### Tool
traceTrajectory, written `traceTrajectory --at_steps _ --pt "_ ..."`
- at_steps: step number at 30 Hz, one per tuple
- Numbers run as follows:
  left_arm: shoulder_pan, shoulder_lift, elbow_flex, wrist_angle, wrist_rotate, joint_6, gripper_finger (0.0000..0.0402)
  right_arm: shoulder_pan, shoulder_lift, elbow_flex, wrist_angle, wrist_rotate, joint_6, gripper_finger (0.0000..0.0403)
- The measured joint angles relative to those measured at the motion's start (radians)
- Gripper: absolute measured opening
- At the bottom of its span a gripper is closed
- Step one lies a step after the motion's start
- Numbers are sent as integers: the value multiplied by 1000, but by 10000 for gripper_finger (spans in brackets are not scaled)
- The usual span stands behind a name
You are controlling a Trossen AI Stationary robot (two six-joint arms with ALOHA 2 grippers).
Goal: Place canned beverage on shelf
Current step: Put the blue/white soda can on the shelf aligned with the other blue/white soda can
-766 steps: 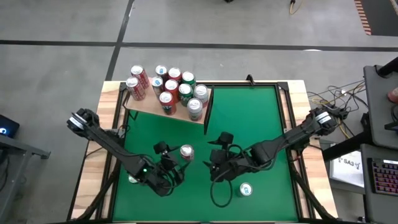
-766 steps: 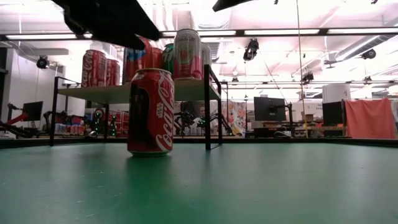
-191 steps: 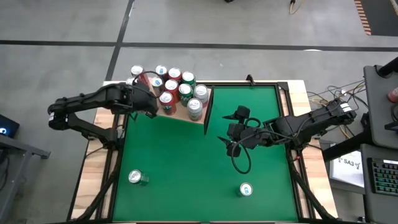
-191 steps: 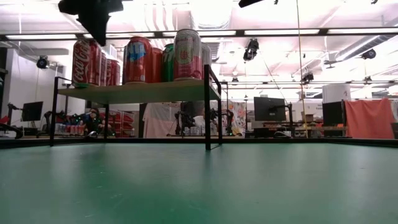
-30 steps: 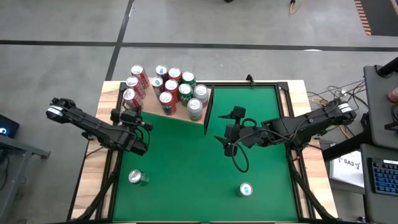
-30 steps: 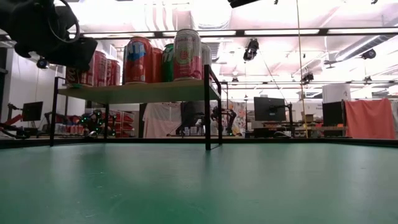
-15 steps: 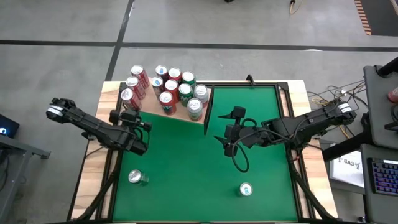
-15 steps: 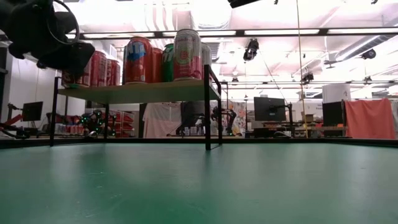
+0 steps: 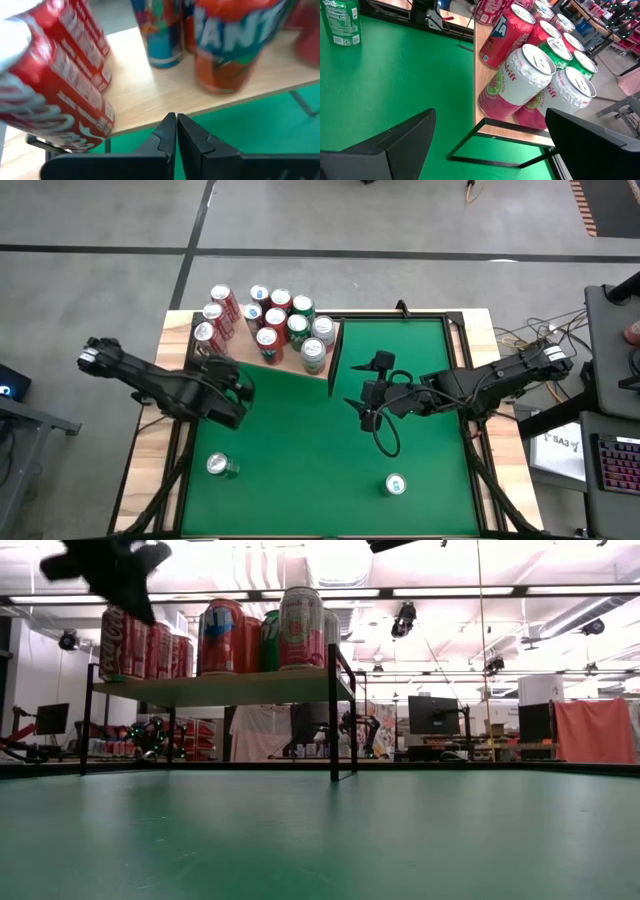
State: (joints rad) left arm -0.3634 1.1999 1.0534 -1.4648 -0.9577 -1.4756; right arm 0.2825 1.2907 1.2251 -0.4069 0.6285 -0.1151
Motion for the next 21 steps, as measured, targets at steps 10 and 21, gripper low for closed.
traceTrajectory --at_steps 10,21 --pt "27 -45 341 -106 -1 234 0 0 0 -1 -7 -2 1 368" --pt "232 -132 477 -107 68 609 0 0 0 -1 -1 -4 10 368"
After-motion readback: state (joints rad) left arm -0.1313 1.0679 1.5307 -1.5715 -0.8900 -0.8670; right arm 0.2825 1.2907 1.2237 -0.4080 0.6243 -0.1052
